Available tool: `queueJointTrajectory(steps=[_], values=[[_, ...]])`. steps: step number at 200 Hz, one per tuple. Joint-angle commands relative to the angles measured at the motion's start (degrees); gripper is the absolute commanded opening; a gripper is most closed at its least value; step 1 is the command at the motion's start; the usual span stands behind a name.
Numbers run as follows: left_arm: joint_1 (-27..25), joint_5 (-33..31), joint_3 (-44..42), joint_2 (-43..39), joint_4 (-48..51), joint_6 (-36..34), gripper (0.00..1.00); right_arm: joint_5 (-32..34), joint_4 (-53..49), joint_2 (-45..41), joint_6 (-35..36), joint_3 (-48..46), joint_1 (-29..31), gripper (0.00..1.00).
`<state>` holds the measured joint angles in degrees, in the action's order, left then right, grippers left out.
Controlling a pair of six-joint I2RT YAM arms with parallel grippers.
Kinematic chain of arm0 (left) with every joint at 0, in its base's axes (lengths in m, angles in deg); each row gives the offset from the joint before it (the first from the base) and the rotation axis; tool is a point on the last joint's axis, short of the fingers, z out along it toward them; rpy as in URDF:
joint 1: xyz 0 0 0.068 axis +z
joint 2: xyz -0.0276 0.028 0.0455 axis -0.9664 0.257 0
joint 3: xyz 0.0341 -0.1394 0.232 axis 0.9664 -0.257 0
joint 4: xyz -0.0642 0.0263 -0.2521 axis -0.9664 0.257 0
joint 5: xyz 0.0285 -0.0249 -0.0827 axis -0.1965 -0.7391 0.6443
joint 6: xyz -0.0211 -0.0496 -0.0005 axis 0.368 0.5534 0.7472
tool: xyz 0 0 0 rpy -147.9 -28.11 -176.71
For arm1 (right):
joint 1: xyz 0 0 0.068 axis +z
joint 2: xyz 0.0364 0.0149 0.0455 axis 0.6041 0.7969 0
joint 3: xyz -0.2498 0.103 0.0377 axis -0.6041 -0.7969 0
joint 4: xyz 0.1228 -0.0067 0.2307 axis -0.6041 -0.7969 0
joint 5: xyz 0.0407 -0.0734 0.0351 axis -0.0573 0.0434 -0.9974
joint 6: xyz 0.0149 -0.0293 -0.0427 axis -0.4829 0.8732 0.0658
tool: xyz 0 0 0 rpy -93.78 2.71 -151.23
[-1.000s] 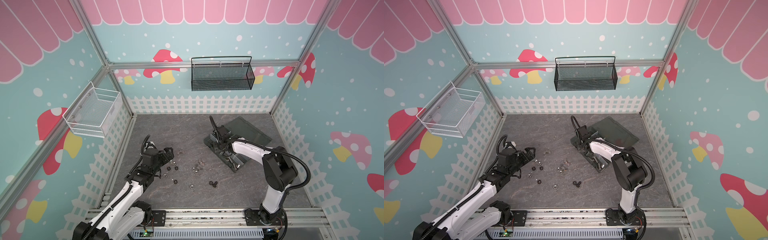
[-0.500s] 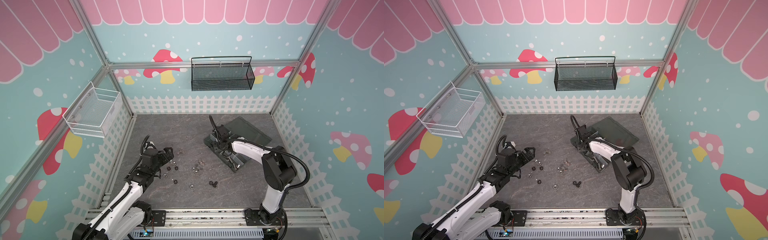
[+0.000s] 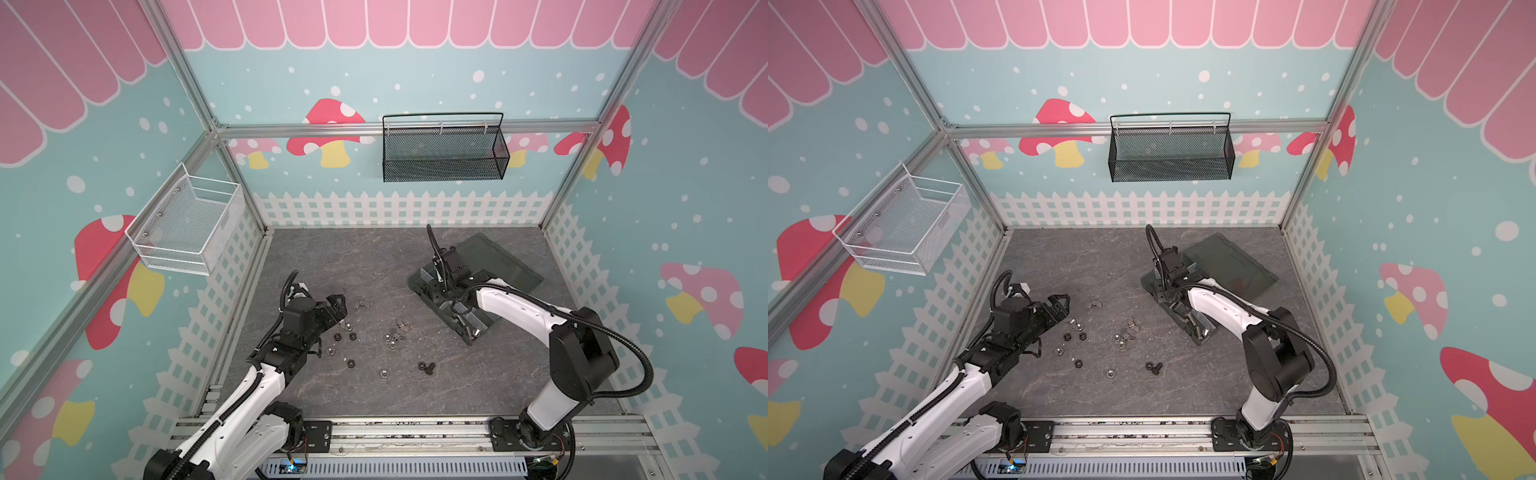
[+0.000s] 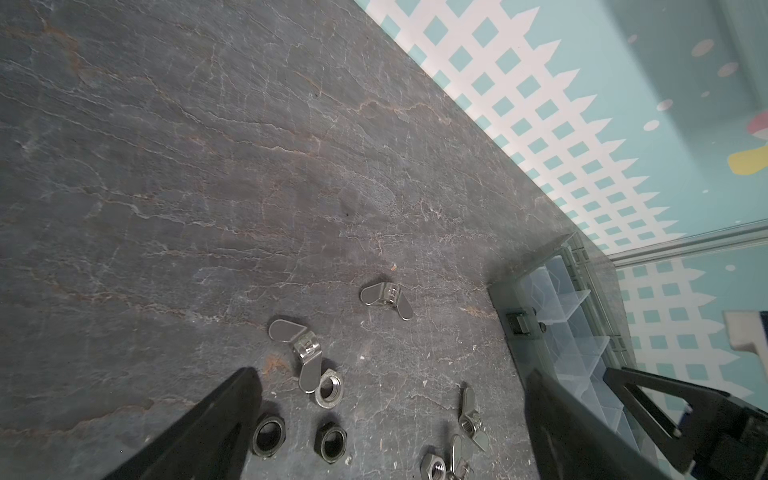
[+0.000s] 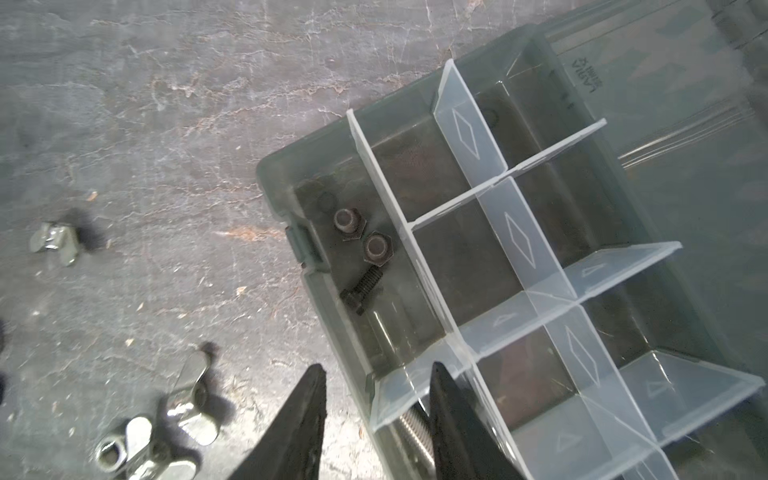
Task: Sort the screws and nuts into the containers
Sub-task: 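Move the right gripper down to a black bolt beside a hex nut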
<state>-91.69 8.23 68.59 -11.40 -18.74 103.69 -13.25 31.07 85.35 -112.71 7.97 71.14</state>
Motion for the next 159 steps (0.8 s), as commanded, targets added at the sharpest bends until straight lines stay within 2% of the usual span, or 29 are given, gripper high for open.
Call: queueJointTrajectory(steps=[1, 35, 69, 124, 159], values=[[0.24, -1.12, -0.28, -0.19, 0.66, 0.73, 1.0, -0.92, -3.1, -3.06, -2.94, -2.83, 2.53, 0.45], [0.23, -0.74, -0.25, 0.5, 0.22, 0.91, 1.0, -1.56, -6.68, -6.05, -7.62, -6.61, 7.99, 0.49], [0.19, -0.65, -0.38, 0.78, -0.21, 0.77, 1.0, -5.71, -8.35, -7.66, -13.26, -11.66, 12.64, 0.5], [0.23, -0.44, -0.72, 1.56, -0.92, 0.91, 1.0, -10.2, -10.8, -8.92, -19.26, -16.5, 17.33, 0.53], [0.23, -0.17, -0.56, 2.18, -1.55, 1.04, 1.0, -11.38, -10.84, -8.59, -20.46, -17.47, 18.77, 0.55]])
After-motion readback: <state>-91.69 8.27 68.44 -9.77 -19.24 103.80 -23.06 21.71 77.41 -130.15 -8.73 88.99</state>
